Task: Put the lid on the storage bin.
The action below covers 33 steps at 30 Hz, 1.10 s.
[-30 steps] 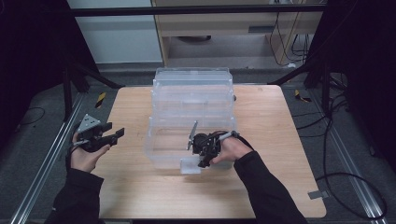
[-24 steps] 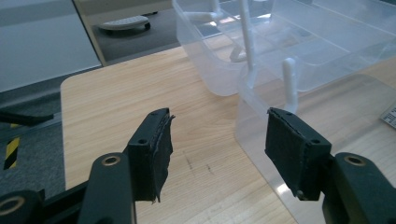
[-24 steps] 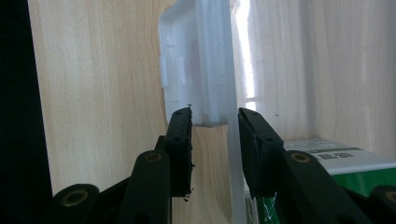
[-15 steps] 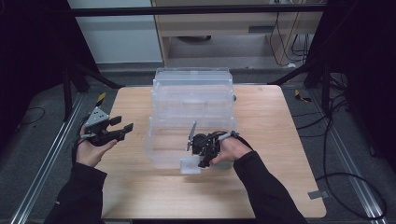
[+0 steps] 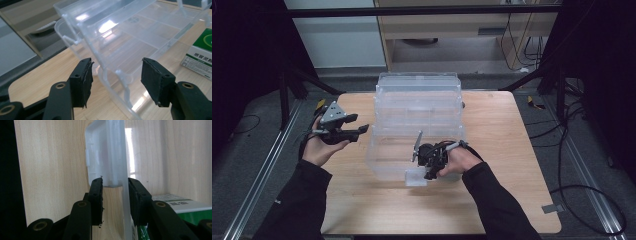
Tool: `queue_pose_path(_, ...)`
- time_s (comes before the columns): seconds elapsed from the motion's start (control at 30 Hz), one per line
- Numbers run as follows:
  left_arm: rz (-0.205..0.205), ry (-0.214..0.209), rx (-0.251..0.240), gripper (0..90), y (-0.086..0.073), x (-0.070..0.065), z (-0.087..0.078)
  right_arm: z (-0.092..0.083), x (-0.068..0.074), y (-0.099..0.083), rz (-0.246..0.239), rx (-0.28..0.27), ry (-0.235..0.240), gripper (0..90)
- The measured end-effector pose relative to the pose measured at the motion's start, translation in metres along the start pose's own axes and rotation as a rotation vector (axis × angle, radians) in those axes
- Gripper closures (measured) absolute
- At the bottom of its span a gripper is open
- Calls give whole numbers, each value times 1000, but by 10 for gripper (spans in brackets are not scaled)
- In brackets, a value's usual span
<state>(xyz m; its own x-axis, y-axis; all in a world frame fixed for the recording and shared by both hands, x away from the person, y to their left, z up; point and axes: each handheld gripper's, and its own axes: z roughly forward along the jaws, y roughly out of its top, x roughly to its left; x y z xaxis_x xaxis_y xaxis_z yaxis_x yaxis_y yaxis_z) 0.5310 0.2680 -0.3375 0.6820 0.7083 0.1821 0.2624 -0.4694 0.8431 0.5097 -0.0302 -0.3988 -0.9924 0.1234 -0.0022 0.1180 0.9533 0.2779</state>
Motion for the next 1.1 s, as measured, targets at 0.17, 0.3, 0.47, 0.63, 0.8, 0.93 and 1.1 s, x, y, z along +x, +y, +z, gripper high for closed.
queue_pose_path(0.17,76,-34,23,419,15,-3,7,0,0,0,-5,-1,1,667)
queue_pose_path(0.3,98,-71,-22,437,25,-2,8,0,0,0,-5,0,1,667)
queue_pose_path(0.47,137,-93,2,432,37,2,15,0,0,0,-6,-1,1,667)
queue_pose_path(0.63,187,-108,34,431,49,4,22,0,-1,-1,-12,-4,6,667)
queue_pose_path(0.8,229,-120,62,425,61,5,29,0,-1,-1,-15,-2,7,668)
queue_pose_path(0.93,271,-131,79,425,72,4,33,0,0,-1,-11,-3,7,667)
queue_pose_path(1.1,334,-148,119,422,87,2,42,0,-1,-1,-17,-2,9,668)
